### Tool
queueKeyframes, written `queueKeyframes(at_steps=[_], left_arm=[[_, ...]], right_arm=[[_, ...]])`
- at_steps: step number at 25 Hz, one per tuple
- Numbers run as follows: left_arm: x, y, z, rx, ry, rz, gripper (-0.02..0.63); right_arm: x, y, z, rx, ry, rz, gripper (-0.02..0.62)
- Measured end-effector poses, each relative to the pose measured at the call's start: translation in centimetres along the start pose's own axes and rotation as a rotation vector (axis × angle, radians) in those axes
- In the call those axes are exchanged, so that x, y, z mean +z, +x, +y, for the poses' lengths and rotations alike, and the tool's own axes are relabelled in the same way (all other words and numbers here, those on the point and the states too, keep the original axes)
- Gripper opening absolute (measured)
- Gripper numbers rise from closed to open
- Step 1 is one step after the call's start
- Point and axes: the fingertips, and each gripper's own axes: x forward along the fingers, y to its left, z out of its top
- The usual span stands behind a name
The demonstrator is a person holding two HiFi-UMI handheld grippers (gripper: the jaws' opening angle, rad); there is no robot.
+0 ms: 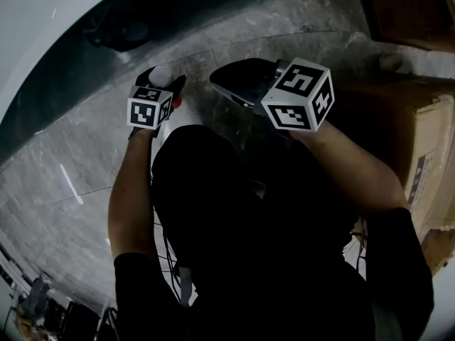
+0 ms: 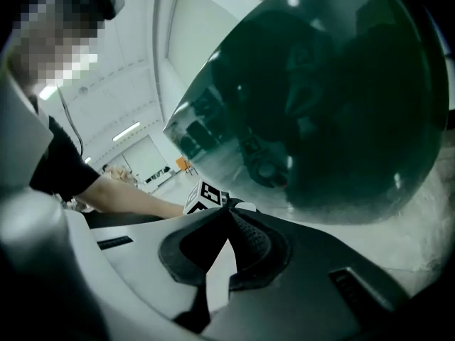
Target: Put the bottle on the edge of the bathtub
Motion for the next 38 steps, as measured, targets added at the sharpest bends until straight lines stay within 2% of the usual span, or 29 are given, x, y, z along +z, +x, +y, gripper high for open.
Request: queueKeyframes(at_steps=[3,6,10,16,20,23,26,32,38], left_arm=[[-0.6,1.1,-0.3,-0.004,0.006,0.009,0.294],[-0.5,1.8,-0.1,0.005,0.013,0.003,0.295],[-0.3,1.8,0.6,0.015,-0.055,-0.028,0.295],[-1.4,2.6,0.7,0.040,-0.043,-0.019,0.296],[-0.8,2.4,1.5,0.080,-0.109,-0.064,0.298],[-0.1,1.9,2.2,0.121,-0.161,-0.132,0.298],[-0.4,1.4,2.2,0.126,-0.194,-0.159,0.299],[-1.6,-0.3,0.7,0.128,-0.127,-0.141,0.302],[1.7,-2.3,-2.0,0.108,0.023,-0.171,0.302]], right_arm=[[-0.9,0.1,0.6,-0.013,-0.074,0.044,0.028],[-1.5,-0.1,0.3,-0.026,-0.081,0.066,0.028],[-2.1,-0.4,-0.5,-0.049,-0.081,0.079,0.028],[-2.6,0.0,-0.7,-0.038,-0.084,0.098,0.028],[-3.2,0.3,-0.5,-0.029,-0.083,0.115,0.028],[-3.8,0.3,-0.6,-0.026,-0.091,0.127,0.028],[-4.1,-0.1,-1.0,-0.027,-0.095,0.130,0.028],[-3.7,-0.5,-1.9,-0.026,-0.073,0.111,0.028],[-3.5,0.7,-0.9,0.029,-0.086,0.116,0.028]])
